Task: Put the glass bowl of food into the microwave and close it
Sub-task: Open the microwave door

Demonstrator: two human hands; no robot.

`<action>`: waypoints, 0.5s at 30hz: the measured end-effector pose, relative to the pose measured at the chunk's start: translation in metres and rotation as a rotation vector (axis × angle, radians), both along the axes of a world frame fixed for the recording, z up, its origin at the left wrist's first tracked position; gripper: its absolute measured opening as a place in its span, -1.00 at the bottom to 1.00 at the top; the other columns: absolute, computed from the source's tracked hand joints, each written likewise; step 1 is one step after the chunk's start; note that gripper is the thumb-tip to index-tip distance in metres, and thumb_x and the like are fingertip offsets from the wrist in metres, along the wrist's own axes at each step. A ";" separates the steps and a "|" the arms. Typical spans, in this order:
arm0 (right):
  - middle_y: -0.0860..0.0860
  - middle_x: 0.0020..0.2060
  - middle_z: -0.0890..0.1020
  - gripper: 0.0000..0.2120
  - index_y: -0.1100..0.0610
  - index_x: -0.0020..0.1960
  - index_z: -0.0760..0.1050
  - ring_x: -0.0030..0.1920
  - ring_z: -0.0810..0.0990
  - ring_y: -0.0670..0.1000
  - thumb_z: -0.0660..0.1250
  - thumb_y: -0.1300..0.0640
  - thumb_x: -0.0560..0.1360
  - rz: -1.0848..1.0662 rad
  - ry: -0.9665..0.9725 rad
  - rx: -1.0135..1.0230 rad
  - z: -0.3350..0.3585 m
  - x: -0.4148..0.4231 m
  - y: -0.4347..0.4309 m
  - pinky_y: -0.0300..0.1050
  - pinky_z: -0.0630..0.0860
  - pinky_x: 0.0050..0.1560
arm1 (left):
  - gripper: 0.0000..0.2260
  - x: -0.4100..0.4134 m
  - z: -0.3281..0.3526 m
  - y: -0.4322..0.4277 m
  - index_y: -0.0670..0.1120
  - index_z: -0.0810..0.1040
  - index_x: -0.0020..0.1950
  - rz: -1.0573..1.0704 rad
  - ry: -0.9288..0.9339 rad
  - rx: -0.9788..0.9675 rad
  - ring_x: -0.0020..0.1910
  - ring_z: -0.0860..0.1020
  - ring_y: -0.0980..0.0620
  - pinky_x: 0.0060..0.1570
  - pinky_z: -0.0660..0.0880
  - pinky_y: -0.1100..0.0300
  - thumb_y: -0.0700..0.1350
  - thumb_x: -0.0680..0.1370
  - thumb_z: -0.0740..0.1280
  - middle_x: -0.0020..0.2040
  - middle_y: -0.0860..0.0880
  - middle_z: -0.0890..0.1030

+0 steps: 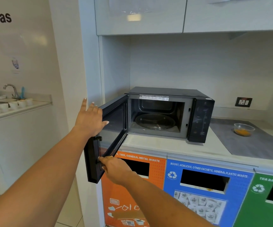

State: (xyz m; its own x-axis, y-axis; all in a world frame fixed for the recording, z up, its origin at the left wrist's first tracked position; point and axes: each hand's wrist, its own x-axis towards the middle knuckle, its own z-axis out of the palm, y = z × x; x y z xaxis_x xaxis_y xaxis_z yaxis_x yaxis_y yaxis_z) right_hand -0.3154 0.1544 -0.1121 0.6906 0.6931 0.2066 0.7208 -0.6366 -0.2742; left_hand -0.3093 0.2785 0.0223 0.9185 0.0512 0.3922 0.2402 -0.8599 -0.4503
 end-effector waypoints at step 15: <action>0.15 0.47 0.19 -0.51 0.16 0.46 0.09 0.45 0.15 0.15 0.10 0.05 0.58 -0.208 -0.090 -0.159 0.011 0.027 -0.102 0.17 0.30 0.37 | -0.40 0.029 -0.047 -0.088 -0.12 0.19 0.48 -0.159 -0.009 -0.315 0.54 0.03 -0.09 0.46 0.00 -0.18 0.24 0.58 -0.04 0.54 -0.12 0.15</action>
State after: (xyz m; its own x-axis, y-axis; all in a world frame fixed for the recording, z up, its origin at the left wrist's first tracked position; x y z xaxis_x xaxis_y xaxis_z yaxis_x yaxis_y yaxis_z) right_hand -0.2885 0.0521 -0.1009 0.8053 0.5670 0.1732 0.5871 -0.8033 -0.0998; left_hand -0.2806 0.1904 -0.0251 0.9212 0.0281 0.3880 0.0954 -0.9833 -0.1552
